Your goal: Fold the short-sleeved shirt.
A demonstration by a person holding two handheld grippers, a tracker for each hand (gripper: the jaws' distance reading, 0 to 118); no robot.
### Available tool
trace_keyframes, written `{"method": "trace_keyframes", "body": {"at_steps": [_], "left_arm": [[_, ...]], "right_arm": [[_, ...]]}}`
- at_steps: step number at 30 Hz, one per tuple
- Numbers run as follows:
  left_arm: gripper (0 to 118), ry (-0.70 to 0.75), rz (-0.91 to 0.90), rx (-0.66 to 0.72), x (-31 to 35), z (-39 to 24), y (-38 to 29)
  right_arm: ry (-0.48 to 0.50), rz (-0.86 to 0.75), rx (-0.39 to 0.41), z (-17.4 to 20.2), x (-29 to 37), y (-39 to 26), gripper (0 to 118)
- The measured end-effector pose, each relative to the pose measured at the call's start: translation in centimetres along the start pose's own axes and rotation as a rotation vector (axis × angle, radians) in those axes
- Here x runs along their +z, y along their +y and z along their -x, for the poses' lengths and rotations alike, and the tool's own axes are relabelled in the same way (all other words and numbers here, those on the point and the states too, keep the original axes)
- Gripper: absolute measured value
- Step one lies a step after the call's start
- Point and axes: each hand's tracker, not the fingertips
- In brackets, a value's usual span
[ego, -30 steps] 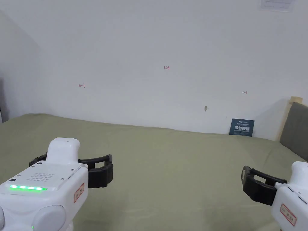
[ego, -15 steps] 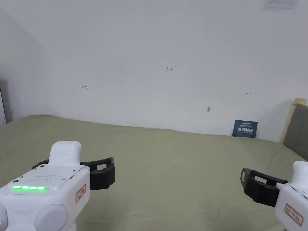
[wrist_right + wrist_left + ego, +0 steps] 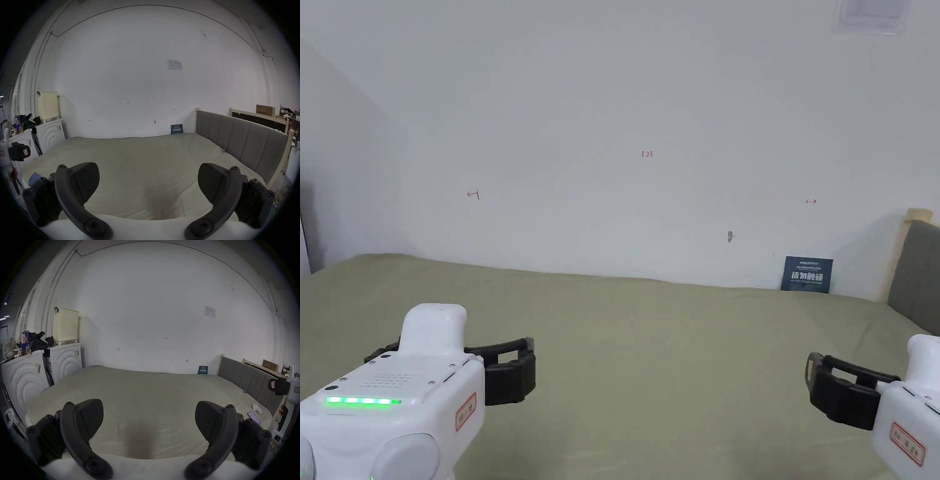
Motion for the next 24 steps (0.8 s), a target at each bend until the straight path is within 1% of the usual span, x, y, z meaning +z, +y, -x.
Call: {"method": "trace_keyframes", "body": {"at_steps": [6,15,18,19,21,24], "left_arm": [[117,-0.003,0.003,0.0,-0.1,-0.1,0.0],[117,-0.003,0.002,0.003,0.3,-0.2,0.3],[117,-0.002,0.003,-0.004,0.3,-0.2,0.4],[117,-0.005,0.001,-0.001,0.4,-0.1,0.4],[117,-0.007,0.001,0.008,0.5,-0.1,0.5],[117,-0.013,-0.002,0.013,0.5,-0.1,0.6]], "right_arm": [[-0.022,-0.001,0.016,0.6,-0.1,0.3,118],[0.012,0.012,0.029,1.1,-0.1,0.3,118],[0.03,0.064,0.0,1.0,-0.1,0.6,118],[0.022,0.084,-0.011,1.0,-0.2,0.6,118],[0.007,0.074,-0.024,1.1,-0.1,0.5,118],[-0.024,0.055,-0.091,0.9,-0.1,0.8,118]]}}
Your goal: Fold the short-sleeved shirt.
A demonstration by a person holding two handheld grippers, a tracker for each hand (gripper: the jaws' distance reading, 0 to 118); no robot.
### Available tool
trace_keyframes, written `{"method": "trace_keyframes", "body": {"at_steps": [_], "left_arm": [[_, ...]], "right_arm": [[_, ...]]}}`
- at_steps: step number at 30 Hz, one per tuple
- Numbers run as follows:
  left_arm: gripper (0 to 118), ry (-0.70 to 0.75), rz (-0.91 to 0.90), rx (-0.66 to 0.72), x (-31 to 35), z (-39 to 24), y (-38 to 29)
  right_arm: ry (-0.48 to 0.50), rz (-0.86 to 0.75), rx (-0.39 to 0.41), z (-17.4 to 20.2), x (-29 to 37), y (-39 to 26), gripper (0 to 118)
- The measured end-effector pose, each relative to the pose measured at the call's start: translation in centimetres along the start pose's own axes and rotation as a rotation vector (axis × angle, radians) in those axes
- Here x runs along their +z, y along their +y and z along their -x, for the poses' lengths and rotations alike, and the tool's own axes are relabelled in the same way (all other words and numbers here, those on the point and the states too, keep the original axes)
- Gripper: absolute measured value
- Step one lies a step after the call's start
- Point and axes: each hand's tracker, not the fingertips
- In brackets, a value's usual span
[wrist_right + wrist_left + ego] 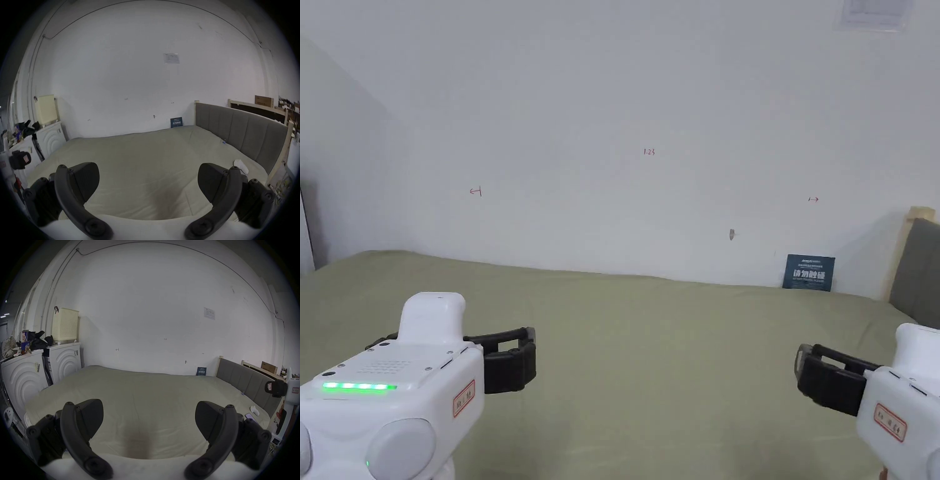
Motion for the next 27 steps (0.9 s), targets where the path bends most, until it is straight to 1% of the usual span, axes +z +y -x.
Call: {"method": "trace_keyframes", "body": {"at_steps": [4,5,7,9,10,11,12,13,17,22,27], "left_arm": [[117,0.006,0.002,-0.005,0.0,0.1,0.1],[117,0.008,0.001,-0.007,0.0,0.1,0.1],[117,0.009,-0.001,-0.008,0.0,0.1,0.1],[117,0.011,0.002,-0.006,0.0,0.1,0.1],[117,0.01,0.003,-0.007,0.0,0.1,0.0],[117,0.01,0.004,-0.01,-0.1,0.1,-0.1],[117,0.012,0.006,-0.013,-0.1,0.1,-0.2],[117,0.016,0.011,-0.017,-0.2,0.1,-0.3],[117,0.012,0.023,-0.019,-0.4,0.2,-0.7],[117,0.013,0.032,-0.016,-0.7,0.1,-0.9],[117,0.011,0.036,-0.014,-0.9,0.0,-1.0]], "right_arm": [[-0.037,-0.019,0.023,-0.1,0.1,0.1,118],[-0.063,-0.014,0.035,0.0,-0.1,0.2,118],[-0.025,-0.081,0.083,-0.2,0.1,-0.4,118],[0.032,-0.164,0.112,-0.5,0.7,-1.3,118],[0.039,-0.212,0.117,-0.6,1.1,-1.8,118],[0.017,-0.217,0.122,-0.5,1.2,-2.1,118],[-0.03,-0.203,0.132,-0.3,1.0,-2.1,118],[-0.046,-0.176,0.149,-0.2,0.7,-2.1,118],[0.011,-0.156,0.117,-0.5,0.3,-2.2,118],[-0.004,-0.155,0.147,-0.4,0.2,-2.0,118],[0.005,-0.152,0.151,-0.4,0.2,-1.9,118]]}}
